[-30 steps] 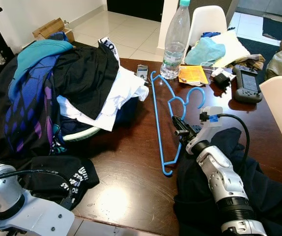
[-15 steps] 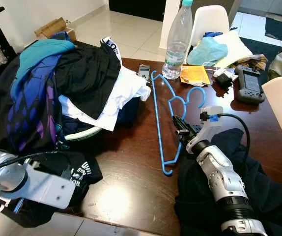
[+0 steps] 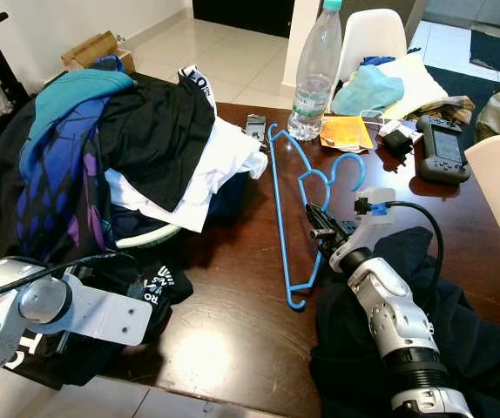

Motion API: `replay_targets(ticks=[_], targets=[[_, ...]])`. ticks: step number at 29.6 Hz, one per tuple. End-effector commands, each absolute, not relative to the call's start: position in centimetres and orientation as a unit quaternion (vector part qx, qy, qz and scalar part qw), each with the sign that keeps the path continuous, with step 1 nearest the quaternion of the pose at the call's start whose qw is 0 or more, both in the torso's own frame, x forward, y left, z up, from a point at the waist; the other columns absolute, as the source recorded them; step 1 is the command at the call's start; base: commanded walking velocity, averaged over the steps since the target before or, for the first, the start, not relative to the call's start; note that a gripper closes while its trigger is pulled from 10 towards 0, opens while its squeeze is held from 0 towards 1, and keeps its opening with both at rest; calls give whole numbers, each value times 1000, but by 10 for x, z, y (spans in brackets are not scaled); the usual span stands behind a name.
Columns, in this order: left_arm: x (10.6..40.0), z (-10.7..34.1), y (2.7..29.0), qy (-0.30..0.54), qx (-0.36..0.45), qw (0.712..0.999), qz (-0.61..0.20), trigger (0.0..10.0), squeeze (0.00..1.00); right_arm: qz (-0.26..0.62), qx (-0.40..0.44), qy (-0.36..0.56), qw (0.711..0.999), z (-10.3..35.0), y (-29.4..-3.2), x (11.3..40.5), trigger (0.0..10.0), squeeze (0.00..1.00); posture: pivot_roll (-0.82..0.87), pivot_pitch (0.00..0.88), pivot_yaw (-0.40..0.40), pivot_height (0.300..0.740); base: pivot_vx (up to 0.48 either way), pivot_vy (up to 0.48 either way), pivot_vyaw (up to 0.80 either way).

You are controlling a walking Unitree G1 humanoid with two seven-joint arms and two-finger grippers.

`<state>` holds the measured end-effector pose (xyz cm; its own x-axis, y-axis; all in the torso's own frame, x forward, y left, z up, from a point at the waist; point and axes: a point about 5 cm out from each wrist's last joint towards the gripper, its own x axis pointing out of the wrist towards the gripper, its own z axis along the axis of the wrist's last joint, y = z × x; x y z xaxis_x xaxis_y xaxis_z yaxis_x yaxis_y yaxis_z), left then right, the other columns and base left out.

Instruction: Hang hanger

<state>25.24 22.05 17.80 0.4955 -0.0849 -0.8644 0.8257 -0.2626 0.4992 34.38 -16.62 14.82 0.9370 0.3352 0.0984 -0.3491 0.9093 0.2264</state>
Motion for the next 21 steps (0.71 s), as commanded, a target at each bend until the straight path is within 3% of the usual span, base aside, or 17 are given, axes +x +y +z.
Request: replay_targets(ticks=[1, 2, 4, 14, 17, 19, 21], targets=[[248, 160, 211, 274, 657, 544, -445, 9412, 0, 170, 112, 18, 979, 125, -167, 338, 10000, 0, 212, 189, -16, 740, 0, 0, 0], [248, 160, 211, 274, 657, 544, -445, 9412, 0, 170, 112, 18, 979, 125, -167, 338, 10000, 0, 212, 189, -16, 740, 0, 0, 0], [248, 154, 203, 268, 643, 555, -454, 39, 0, 171, 111, 18, 979, 125, -167, 338, 10000, 0, 211, 189, -16, 740, 0, 0, 0], [255, 155, 187, 241, 628, 588, -449, 0, 0, 174, 111, 20, 978, 125, -164, 338, 10000, 0, 211, 195, -18, 740, 0, 0, 0], [257, 159, 183, 230, 612, 608, -450, 0, 0, 174, 112, 20, 978, 125, -164, 338, 10000, 0, 211, 195, -16, 740, 0, 0, 0], [259, 167, 171, 205, 556, 654, -469, 0, 0, 172, 114, 20, 978, 124, -164, 338, 10000, 0, 213, 195, -15, 740, 0, 0, 0], [259, 167, 171, 205, 556, 654, -469, 0, 0, 172, 114, 20, 978, 124, -164, 338, 10000, 0, 213, 195, -15, 740, 0, 0, 0]])
